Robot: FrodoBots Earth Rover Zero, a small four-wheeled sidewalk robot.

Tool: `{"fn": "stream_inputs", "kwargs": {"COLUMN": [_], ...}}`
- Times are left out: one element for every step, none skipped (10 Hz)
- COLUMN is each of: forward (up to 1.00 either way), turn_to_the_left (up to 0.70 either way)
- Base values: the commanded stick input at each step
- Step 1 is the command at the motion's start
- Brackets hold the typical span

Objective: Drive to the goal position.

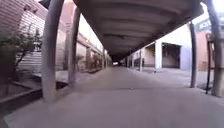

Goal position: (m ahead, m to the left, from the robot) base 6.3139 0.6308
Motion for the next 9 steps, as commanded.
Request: {"fn": "stream_inputs", "kwargs": {"forward": [0.7,0.7,0.7,0.7,0.7,0.7,0.7,0.7,0.7], "turn_to_the_left": [0.0,0.0,0.0,0.0,0.0,0.0,0.0,0.0,0.0]}}
